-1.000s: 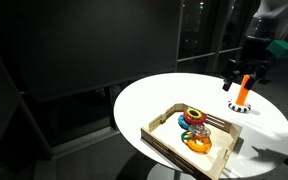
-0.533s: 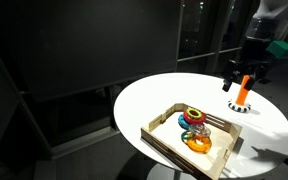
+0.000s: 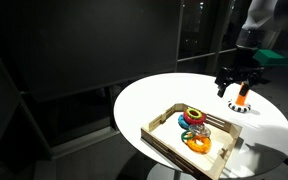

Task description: Move the light green ring from the tray to the table

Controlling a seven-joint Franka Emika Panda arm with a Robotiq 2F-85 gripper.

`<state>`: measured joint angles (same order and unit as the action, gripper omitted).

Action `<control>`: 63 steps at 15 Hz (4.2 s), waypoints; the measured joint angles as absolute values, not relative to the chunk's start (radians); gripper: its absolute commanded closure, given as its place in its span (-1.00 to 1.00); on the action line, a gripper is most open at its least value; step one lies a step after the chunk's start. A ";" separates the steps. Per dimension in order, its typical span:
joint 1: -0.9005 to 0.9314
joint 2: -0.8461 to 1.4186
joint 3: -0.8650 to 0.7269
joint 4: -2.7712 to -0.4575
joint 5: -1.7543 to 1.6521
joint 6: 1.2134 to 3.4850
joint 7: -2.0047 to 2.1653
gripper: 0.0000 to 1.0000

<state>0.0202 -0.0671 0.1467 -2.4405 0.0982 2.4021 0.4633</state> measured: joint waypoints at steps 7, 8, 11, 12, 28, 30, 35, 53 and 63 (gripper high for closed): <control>0.064 0.142 0.129 -2.317 0.035 2.399 0.542 -1.00; 0.075 0.173 0.120 -2.298 0.023 2.399 0.552 -1.00; 0.109 0.257 0.087 -2.244 -0.004 2.399 0.569 -1.00; 0.118 0.280 0.076 -2.228 -0.007 2.399 0.571 -1.00; 0.212 0.420 0.027 -2.066 -0.007 2.402 0.575 -1.00; 0.219 0.431 0.027 -2.051 -0.007 2.404 0.575 -1.00; 0.230 0.467 0.026 -2.009 -0.007 2.408 0.576 -1.00; 0.243 0.510 0.023 -1.937 0.005 2.409 0.583 0.86; 0.237 0.450 -0.004 -1.941 0.016 2.407 0.589 0.86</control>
<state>0.2373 0.4496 -0.0039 -1.9411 0.0159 2.4074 0.5895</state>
